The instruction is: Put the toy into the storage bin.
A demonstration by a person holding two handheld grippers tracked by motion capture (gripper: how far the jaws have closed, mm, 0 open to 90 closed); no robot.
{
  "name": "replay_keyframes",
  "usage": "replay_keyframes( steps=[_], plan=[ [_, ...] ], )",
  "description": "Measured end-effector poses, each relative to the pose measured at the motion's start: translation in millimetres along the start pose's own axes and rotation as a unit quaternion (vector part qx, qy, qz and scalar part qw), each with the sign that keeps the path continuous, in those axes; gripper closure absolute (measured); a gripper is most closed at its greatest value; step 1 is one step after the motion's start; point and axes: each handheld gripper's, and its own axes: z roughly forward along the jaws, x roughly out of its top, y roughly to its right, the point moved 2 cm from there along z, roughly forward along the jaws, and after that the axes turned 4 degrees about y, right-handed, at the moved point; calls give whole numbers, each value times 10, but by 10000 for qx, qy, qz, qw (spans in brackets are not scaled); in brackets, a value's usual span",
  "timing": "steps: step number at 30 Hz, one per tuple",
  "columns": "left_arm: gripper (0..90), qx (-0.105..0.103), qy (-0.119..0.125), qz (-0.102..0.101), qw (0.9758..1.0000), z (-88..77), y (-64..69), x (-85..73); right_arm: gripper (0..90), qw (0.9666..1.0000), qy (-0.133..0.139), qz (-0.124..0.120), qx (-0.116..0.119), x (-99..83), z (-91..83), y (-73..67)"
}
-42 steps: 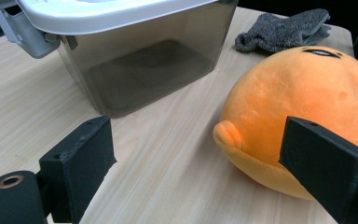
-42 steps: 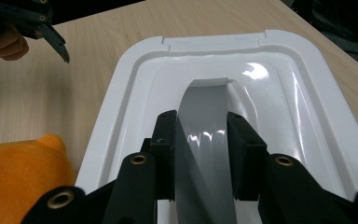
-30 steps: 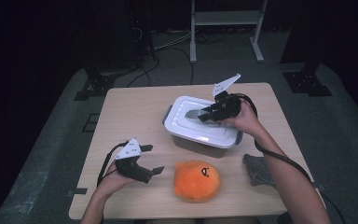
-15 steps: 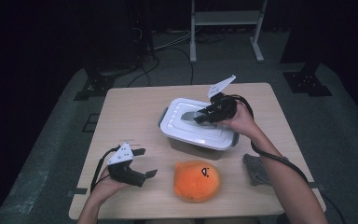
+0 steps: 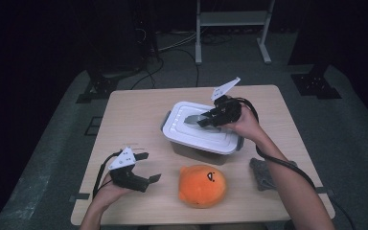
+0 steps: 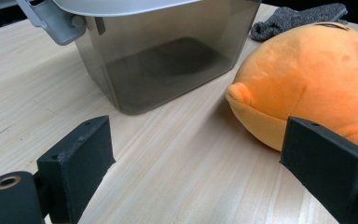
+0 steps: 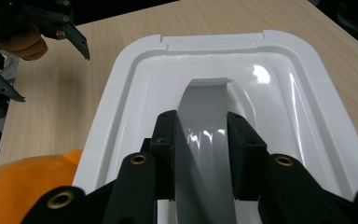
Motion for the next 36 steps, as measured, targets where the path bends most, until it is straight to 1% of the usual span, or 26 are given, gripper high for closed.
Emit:
replay_keyframes(
  steps=[6,7,10,13,20,24,28,35,36],
  plan=[
    [85,25,23,3,10000,-4,-9,-5,663,10000,9,-37,-60,6,-7,-9],
    [84,22,24,0,10000,-6,-12,-6,663,9999,9,-59,-100,9,-13,-10],
    [84,-8,55,-15,10000,-11,-17,-18,664,9999,27,-54,-104,28,-29,-18],
    [84,-14,37,-13,10000,-4,-18,-23,664,9999,32,-66,-115,49,-54,-23],
    [84,-18,12,25,10000,2,-14,-27,663,9997,115,-120,-187,125,-183,-59],
    [84,6,33,16,10000,-7,-22,-30,664,9994,117,-156,-283,167,-319,-87],
    [84,1,43,7,10000,-4,-22,-35,663,9992,109,-159,-359,168,-464,-122],
    [80,-22,-17,62,10000,19,-11,-42,663,9984,163,-73,-542,96,-753,-160],
    [80,-23,-18,64,10000,22,-9,-43,663,9981,185,-56,-583,65,-844,-172]
  ],
)
